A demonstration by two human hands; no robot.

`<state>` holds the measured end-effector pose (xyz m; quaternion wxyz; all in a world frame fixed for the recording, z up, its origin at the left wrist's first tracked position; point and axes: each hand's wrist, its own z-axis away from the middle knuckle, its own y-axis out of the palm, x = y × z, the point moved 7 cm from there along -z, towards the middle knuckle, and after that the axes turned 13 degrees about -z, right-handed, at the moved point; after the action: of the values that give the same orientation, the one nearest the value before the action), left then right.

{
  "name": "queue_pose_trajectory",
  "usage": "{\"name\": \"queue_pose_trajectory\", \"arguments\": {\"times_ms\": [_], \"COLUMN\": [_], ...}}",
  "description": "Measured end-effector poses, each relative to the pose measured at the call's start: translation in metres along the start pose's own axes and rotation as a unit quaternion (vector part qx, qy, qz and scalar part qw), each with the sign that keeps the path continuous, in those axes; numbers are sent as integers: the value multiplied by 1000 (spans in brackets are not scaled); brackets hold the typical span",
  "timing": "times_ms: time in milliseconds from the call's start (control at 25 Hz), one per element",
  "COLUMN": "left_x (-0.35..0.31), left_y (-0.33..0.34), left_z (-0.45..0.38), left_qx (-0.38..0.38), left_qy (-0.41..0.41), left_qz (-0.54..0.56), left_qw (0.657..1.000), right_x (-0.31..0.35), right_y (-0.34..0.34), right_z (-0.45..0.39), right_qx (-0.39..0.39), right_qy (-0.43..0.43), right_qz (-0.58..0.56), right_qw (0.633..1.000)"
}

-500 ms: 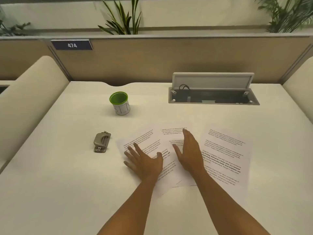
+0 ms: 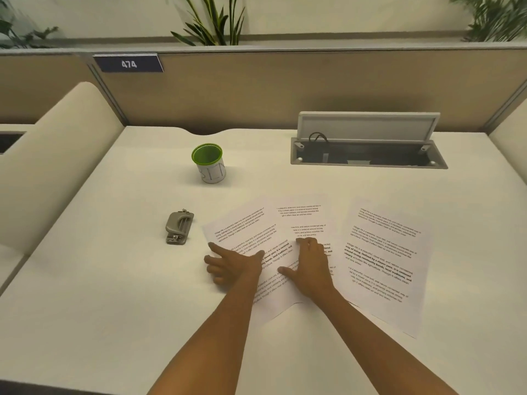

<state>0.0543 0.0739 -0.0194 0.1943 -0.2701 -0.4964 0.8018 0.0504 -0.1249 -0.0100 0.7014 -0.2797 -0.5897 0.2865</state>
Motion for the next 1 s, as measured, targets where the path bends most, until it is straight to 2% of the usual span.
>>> {"name": "queue_pose_trajectory", "arguments": {"times_ms": [160,400,480,640,720,800,920,1000], "left_x": [-8,-2,3,-8,-13,-21,-38,-47], "left_y": [-6,-3,-4,-12,-15,-16,-12,-7], "left_z": [-7,-10,-14,-28,-35,-38,-26,-14], "left_qx": [6,65,57,85,127,189,301,335], "left_qy": [-20,-58,-36,77,105,134,163,174], "left_qz": [36,201,237,267,297,330,367,351], "left_qw": [999,976,969,957,940,915,865,857], "right_x": [2,0,-2,-10,-18,-34,-75,-100], "right_y": [2,1,0,-9,-25,-49,-87,-102], "right_z": [-8,-10,-10,-16,-18,-19,-13,-7], "right_qx": [7,13,10,43,15,-52,-148,-164], "right_qy": [58,82,81,69,73,87,141,184], "right_qz": [-19,-38,-52,-70,-136,-175,-190,-171], "right_qw": [998,996,995,994,988,979,960,954]}}
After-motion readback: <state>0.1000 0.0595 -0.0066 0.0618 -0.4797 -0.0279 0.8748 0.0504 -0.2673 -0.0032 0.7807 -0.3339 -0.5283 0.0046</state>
